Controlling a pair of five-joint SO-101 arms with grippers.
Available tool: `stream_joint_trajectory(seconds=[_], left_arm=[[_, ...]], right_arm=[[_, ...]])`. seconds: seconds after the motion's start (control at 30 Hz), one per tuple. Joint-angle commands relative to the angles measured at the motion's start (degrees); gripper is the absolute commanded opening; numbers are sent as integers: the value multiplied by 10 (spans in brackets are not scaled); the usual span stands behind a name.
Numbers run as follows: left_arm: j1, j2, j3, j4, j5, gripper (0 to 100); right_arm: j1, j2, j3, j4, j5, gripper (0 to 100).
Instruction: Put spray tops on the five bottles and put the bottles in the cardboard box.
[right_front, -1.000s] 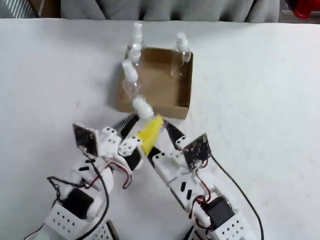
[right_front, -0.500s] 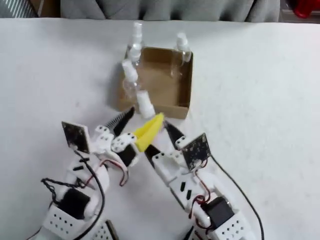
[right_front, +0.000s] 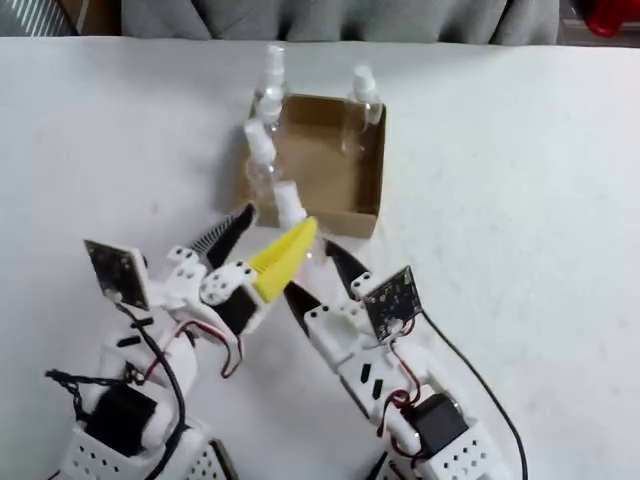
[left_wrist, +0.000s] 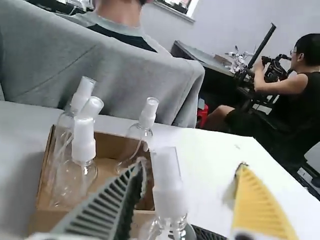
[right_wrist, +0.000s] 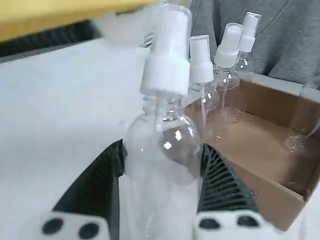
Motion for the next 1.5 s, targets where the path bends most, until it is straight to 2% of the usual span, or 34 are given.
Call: stream_joint_trajectory(seconds=[0.0,0.13,0.3,0.43,0.6,0.9,1.07,1.13,1.27,1.47], left_arm=[[-46,-5,-29,-18,7,278],[-99,-4,-11,-50,8,247],[-137,-4,-15,-71,8,15],[-140,-3,-15,-74,8,76],[-140,34,-32,-74,9,17],[-148,342,-175,-72,9,23],[-148,483,-231,-74,74,23],[-146,525,-248,-76,77,23],[-123,560,-264,-76,79,23],[-40,560,-259,-71,80,22]], right_arm=[[3,-7,-24,-2,8,15],[3,-7,-24,-2,8,15],[3,-7,-24,-1,8,15],[3,-7,-24,0,8,15],[3,-7,-24,0,7,15],[3,-7,-24,0,7,15],[3,-7,-24,0,7,15],[2,-7,-24,0,7,15],[-1,-7,-24,0,6,15],[-2,-7,-24,0,6,15]])
